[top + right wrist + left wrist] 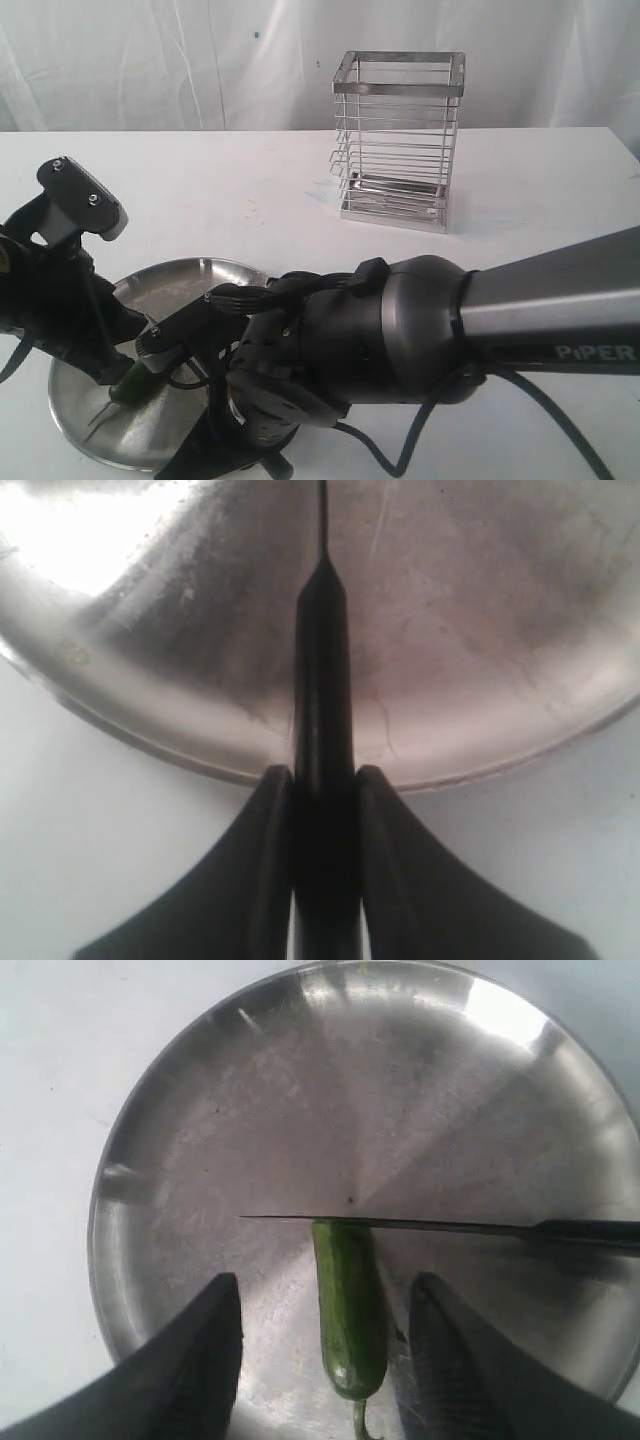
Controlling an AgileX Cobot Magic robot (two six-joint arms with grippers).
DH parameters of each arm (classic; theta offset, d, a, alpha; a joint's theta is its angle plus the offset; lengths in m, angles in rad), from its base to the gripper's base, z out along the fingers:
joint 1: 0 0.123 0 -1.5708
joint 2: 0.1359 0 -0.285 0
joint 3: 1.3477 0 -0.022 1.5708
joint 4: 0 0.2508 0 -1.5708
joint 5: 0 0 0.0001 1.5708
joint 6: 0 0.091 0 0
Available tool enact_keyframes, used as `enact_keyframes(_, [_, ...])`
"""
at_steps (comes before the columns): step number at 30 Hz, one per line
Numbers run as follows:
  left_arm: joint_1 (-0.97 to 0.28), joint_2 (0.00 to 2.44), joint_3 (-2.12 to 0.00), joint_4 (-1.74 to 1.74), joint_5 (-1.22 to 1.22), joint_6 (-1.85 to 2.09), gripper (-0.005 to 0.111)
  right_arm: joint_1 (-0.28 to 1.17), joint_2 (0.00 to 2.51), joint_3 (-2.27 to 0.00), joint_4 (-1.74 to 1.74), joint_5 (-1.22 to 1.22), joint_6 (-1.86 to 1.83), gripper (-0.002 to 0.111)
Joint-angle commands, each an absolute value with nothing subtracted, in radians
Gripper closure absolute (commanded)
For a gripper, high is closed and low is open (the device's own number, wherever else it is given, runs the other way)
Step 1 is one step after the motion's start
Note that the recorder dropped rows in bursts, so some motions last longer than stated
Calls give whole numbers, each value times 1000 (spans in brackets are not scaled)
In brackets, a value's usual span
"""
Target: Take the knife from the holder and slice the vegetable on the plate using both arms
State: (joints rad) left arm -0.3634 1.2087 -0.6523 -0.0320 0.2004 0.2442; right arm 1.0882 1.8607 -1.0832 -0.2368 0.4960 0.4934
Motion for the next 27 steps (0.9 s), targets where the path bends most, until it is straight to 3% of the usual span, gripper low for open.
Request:
enact_keyframes(1, [-362, 1206, -648, -36, 203, 235, 52, 1087, 1859, -1086, -222, 494, 483, 108])
enact_keyframes(15, [-362, 1206, -648, -36, 201, 235, 53, 1087, 1859, -1086, -174, 504, 421, 108])
enact_keyframes(21, [-362, 1209, -648, -36, 197, 232, 70, 1087, 1859, -1086, -176, 509, 421, 108])
enact_keyframes(27, [-362, 1245, -648, -36, 192, 206, 54, 1085, 1859, -1086, -176, 490, 421, 108])
